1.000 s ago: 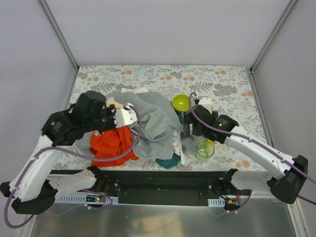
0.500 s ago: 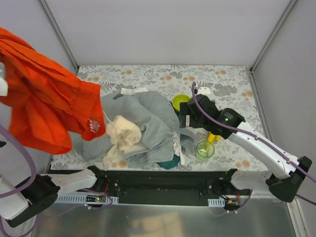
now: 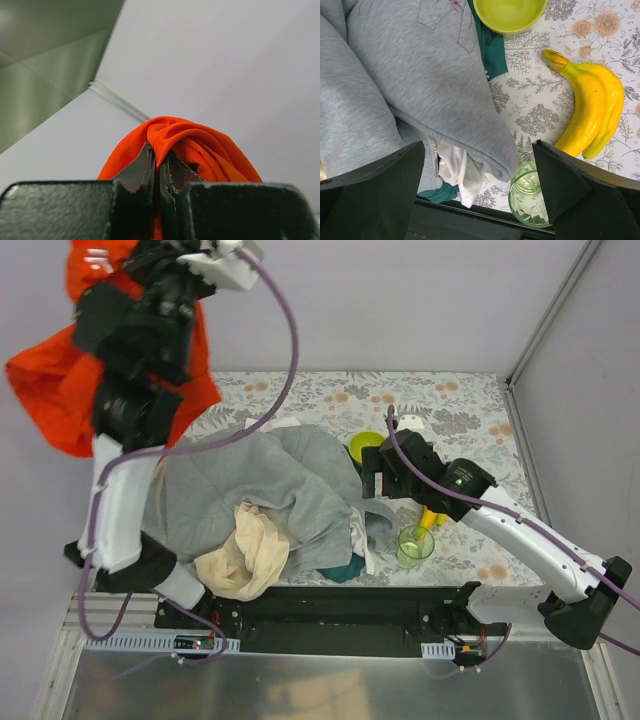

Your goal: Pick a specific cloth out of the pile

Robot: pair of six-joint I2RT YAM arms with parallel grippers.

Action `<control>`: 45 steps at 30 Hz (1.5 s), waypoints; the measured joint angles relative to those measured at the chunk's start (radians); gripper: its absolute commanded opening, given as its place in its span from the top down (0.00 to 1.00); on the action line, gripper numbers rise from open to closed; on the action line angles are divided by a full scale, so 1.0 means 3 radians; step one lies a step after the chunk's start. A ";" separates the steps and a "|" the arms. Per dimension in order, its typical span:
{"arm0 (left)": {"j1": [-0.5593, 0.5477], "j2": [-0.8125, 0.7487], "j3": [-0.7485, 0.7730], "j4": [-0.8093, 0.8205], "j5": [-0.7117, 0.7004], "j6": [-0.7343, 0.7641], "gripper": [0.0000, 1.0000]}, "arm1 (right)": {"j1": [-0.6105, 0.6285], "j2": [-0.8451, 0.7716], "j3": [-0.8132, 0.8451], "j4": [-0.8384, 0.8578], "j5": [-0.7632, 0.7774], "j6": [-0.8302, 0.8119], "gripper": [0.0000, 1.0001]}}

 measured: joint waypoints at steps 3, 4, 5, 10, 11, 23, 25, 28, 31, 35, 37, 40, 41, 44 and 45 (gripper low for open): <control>0.0263 0.0546 0.0230 0.0027 0.0153 -0.0075 1.00 | -0.0003 0.0005 0.0000 0.0037 -0.0001 -0.0041 0.01; 0.0383 0.0718 0.0291 0.0034 0.0215 -0.0126 1.00 | -0.0005 0.0013 0.0000 0.0056 -0.0003 -0.0062 0.01; 0.0492 0.0872 0.0327 0.0057 0.0253 -0.0173 1.00 | -0.0010 0.0028 0.0000 0.0075 -0.0006 -0.0085 0.01; 0.1022 0.1548 0.0495 0.0280 0.0456 -0.0389 1.00 | -0.0076 0.0243 0.0000 0.0167 -0.0053 -0.0224 0.01; 0.1138 0.1771 0.0690 0.0340 0.0518 -0.0435 1.00 | -0.0090 0.0312 0.0000 0.0174 -0.0060 -0.0251 0.01; 0.2004 0.2912 0.0369 0.0739 0.0476 -0.0724 1.00 | -0.0195 0.0593 -0.0042 0.0169 -0.0084 -0.0331 0.01; 0.2041 0.3108 0.0243 0.0690 0.0387 -0.0720 1.00 | -0.0198 0.0604 -0.0042 0.0160 -0.0085 -0.0329 0.01; 0.2037 0.3321 0.0058 0.0571 0.0310 -0.0788 0.86 | -0.0198 0.0622 -0.0042 0.0160 -0.0090 -0.0327 0.01; 0.2010 0.3366 -0.0084 0.0315 0.0331 -0.0891 0.17 | -0.0198 0.0645 -0.0042 0.0158 -0.0097 -0.0327 0.01; 0.1971 0.3360 -0.0072 0.0003 0.0320 -0.1044 0.01 | -0.0198 0.0664 -0.0042 0.0159 -0.0131 -0.0324 0.01; 0.1951 0.3333 -0.0074 -0.0259 0.0343 -0.1164 0.01 | -0.0201 0.0664 -0.0042 0.0160 -0.0158 -0.0322 0.01; 0.1949 0.3187 -0.0158 -0.0927 0.0608 -0.1486 0.01 | -0.0203 0.0664 -0.0042 0.0159 -0.0200 -0.0315 0.01; 0.1952 0.3124 -0.0179 -0.1128 0.0757 -0.1596 0.01 | -0.0203 0.0664 -0.0043 0.0161 -0.0221 -0.0309 0.01; 0.1958 0.2725 -0.0347 -0.1766 0.1353 -0.2054 0.01 | -0.0205 0.0654 -0.0081 0.0188 -0.0272 -0.0294 0.01; 0.1958 0.2537 -0.0454 -0.1879 0.1523 -0.2182 0.01 | -0.0205 0.0641 -0.0116 0.0197 -0.0298 -0.0286 0.01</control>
